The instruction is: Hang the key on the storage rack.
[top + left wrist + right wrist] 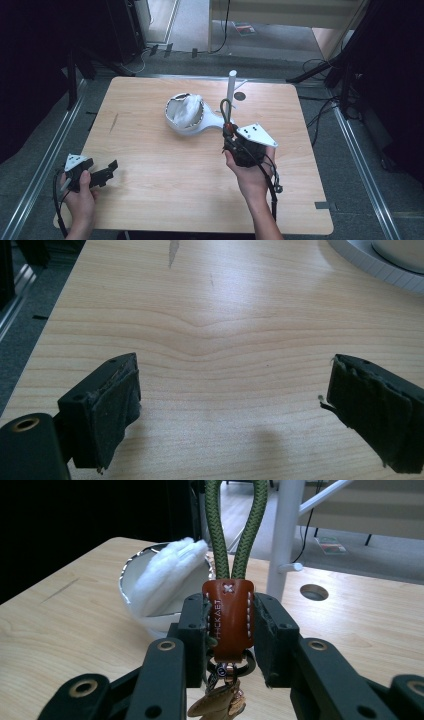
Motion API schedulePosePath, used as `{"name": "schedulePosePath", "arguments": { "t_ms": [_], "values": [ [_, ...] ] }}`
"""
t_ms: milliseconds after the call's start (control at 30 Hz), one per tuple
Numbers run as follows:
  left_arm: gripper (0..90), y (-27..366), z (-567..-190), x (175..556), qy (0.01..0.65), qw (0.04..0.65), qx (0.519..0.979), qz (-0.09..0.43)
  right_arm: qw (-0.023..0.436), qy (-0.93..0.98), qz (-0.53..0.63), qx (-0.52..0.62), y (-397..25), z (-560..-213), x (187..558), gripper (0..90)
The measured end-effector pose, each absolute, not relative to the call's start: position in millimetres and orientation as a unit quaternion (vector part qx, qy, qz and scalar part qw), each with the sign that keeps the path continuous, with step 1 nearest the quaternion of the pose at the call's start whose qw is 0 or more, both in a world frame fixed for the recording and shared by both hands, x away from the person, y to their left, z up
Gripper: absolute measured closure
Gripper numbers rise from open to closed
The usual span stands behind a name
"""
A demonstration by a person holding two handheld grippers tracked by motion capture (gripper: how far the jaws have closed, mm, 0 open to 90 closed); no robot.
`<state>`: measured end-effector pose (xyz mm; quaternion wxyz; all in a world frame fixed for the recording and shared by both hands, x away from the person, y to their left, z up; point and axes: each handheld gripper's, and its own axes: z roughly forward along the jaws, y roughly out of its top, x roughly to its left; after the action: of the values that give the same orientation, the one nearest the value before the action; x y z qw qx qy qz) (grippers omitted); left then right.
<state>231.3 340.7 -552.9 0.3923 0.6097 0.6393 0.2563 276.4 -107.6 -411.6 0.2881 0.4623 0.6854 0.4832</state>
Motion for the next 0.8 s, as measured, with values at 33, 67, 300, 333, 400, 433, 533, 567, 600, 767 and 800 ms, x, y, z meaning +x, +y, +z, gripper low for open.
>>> {"name": "schedulePosePath", "arguments": {
  "t_ms": [33,67,300,333,400,433,533,567,600,767,800],
  "values": [
    [7.7,341,-553,231,0.640,0.393,0.609,0.257,0.290,0.681,0.485,0.467,-110,-412,278,68.9],
    [7.7,341,-553,231,0.640,0.393,0.607,0.257,0.291,0.679,0.484,0.468,-112,-413,279,68.9],
    [7.7,341,-553,231,0.640,0.394,0.607,0.258,0.300,0.673,0.482,0.473,-117,-418,285,68.9],
    [7.7,341,-553,231,0.640,0.394,0.607,0.258,0.303,0.672,0.482,0.473,-118,-418,286,68.9],
    [7.6,341,-553,231,0.641,0.394,0.606,0.258,0.306,0.669,0.482,0.475,-120,-419,288,69.0],
    [7.7,341,-553,231,0.641,0.394,0.606,0.258,0.306,0.669,0.482,0.475,-120,-419,288,69.0],
    [7.7,341,-553,231,0.641,0.393,0.607,0.259,0.306,0.665,0.482,0.482,-122,-421,292,68.9],
    [7.6,341,-553,231,0.640,0.394,0.606,0.259,0.307,0.665,0.480,0.483,-123,-423,295,68.9],
    [7.6,341,-553,231,0.640,0.394,0.607,0.260,0.307,0.665,0.480,0.483,-123,-423,295,68.9],
    [7.6,341,-553,230,0.639,0.399,0.604,0.261,0.307,0.663,0.475,0.491,-126,-430,303,68.9],
    [7.7,341,-553,230,0.638,0.400,0.603,0.262,0.306,0.661,0.472,0.496,-127,-434,306,68.9]
  ]
}}
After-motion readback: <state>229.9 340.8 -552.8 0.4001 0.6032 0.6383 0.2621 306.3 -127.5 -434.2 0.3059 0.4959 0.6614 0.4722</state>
